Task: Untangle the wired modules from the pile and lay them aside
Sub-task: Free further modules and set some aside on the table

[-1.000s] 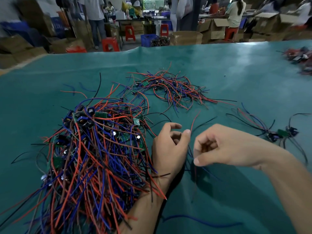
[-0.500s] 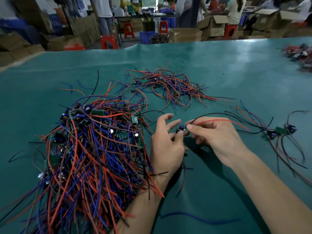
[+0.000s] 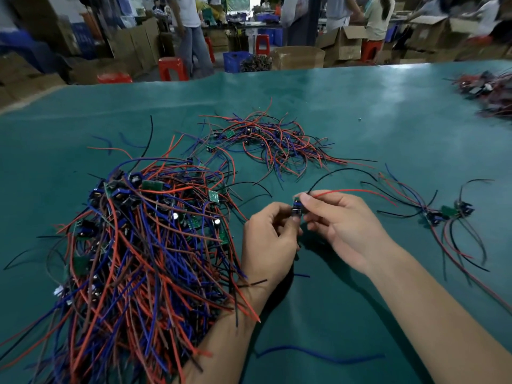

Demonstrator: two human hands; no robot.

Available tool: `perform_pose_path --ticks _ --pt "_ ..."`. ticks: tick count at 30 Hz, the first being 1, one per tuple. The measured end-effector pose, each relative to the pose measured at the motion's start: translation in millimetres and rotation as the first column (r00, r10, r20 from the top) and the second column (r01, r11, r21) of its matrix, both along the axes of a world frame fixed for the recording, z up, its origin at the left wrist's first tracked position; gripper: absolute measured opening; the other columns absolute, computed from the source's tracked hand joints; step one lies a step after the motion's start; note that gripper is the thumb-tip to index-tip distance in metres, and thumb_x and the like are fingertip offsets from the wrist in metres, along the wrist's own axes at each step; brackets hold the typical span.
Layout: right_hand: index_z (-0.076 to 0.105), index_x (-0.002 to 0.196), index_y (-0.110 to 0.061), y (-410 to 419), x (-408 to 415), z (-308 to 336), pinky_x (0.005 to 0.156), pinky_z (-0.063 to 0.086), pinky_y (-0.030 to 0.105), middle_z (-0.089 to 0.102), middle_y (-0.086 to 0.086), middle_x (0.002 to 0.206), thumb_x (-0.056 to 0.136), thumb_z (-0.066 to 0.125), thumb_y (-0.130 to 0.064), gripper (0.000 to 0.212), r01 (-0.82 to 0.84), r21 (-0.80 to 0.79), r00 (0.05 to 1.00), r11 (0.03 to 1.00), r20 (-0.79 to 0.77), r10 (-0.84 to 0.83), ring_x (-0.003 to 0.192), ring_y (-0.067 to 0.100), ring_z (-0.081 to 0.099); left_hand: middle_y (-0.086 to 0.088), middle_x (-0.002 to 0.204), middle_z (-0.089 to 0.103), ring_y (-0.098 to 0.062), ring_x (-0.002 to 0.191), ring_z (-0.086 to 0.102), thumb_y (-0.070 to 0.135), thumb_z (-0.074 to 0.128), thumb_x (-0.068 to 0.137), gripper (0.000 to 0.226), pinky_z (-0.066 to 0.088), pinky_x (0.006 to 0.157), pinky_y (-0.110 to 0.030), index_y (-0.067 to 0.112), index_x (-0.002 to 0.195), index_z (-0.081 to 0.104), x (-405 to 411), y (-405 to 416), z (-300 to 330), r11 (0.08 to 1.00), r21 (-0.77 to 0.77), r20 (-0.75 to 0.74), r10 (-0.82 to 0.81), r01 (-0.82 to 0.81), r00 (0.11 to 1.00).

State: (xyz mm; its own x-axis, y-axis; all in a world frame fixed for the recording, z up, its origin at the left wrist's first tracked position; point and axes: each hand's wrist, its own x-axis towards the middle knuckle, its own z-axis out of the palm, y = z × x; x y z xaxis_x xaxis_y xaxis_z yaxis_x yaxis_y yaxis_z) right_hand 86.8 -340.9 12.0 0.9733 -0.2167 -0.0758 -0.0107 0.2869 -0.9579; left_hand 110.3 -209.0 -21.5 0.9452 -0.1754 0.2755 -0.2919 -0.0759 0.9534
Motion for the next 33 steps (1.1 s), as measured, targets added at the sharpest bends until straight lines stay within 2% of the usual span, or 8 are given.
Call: perform_pose_path --ticks 4,9,14,20,25,27,30,33 --pt "0.08 0.071 -0.008 -7.1 1.5 -1.3 0.051 0.047 0.021 0.071 0.005 0.074 0.078 0.081 -0.007 0.007 0.145 -0.2 0.985 0.969 0.121 -0.122 0.059 0.013 0.058 0.003 0.058 0.061 -0.01 0.049 0.05 0.006 0.065 0.093 0.017 0.044 0.052 -0.028 0.018 0.082 0.067 0.2 -1.5 0.0 1.0 0.015 -0.016 -0.025 0.025 1.0" --pt "0.074 0.064 -0.017 -23.6 4.6 -3.4 0.049 0.047 0.023 0.069 0.008 0.064 0.084 0.08 -0.007 0.023 0.362 -0.49 0.924 0.793 0.302 -0.235 0.054 0.015 0.057 0.002 0.057 0.06 -0.017 0.054 0.053 0.012 0.068 0.092 0.015 0.049 0.053 -0.041 0.021 0.08 0.069 1.2 -2.8 -3.0 0.995 0.084 0.017 -0.059 0.057 0.998" --pt "0.071 0.068 -0.013 -40.4 5.1 4.1 0.051 0.049 0.021 0.065 -0.003 0.059 0.088 0.076 -0.004 0.022 0.485 -0.343 0.864 0.804 0.333 -0.379 0.052 0.01 0.057 0.003 0.057 0.06 -0.029 0.058 0.062 0.023 0.066 0.089 0.011 0.051 0.058 -0.043 0.015 0.083 0.07 1.3 -2.1 -5.8 0.992 0.118 0.036 -0.057 0.052 0.998" --pt "0.063 0.077 -0.007 -51.8 -1.8 16.3 0.078 0.059 0.023 0.062 0.006 0.078 0.093 0.07 -0.001 0.019 0.661 0.224 0.715 0.716 0.102 -0.691 0.068 0.013 0.065 0.003 0.056 0.06 -0.014 0.044 0.051 0.014 0.058 0.097 0.015 0.043 0.049 -0.028 0.019 0.083 0.06 3.0 -2.7 -7.5 0.997 0.069 0.041 0.021 -0.023 0.999" --pt "0.072 0.082 -0.004 -11.3 -3.0 2.7 0.07 0.062 0.029 0.072 0.01 0.075 0.091 0.074 -0.015 0.015 0.211 -0.105 0.977 0.972 -0.009 -0.213 0.07 0.019 0.069 0.006 0.058 0.059 -0.013 0.045 0.05 0.015 0.055 0.099 0.015 0.043 0.051 -0.03 0.022 0.085 0.057 4.8 -2.5 -7.8 0.996 -0.015 0.035 0.085 -0.084 0.996" --pt "0.076 0.081 -0.012 6.3 -2.8 -2.7 0.07 0.06 0.03 0.074 0.007 0.078 0.089 0.076 -0.016 0.01 0.07 -0.303 0.997 0.95 0.049 -0.058 0.072 0.017 0.068 0.005 0.058 0.06 -0.013 0.046 0.051 0.02 0.054 0.093 0.011 0.045 0.05 -0.032 0.02 0.083 0.06 3.6 -2.4 -7.0 0.998 -0.001 0.065 0.062 -0.062 0.996" --pt "0.077 0.074 -0.024 7.2 -1.3 -5.4 0.071 0.057 0.036 0.075 0.0 0.074 0.084 0.081 -0.01 0.018 0.156 -0.458 0.98 0.875 0.18 -0.08 0.068 0.011 0.065 0.005 0.056 0.062 -0.012 0.045 0.052 0.026 0.055 0.087 0.013 0.047 0.05 -0.032 0.018 0.08 0.063 3.6 -2.6 -6.7 0.999 0.021 0.065 0.041 -0.042 0.997" --pt "0.078 0.072 -0.023 -3.4 -2.5 -0.2 0.067 0.057 0.032 0.075 0.0 0.074 0.084 0.08 -0.006 0.021 0.262 -0.394 0.953 0.881 0.252 -0.171 0.066 0.012 0.065 0.003 0.056 0.063 -0.014 0.048 0.054 0.033 0.06 0.086 0.019 0.052 0.053 -0.039 0.015 0.078 0.064 3.8 -3.1 -6.6 0.997 0.073 0.052 -0.008 0.004 0.999"
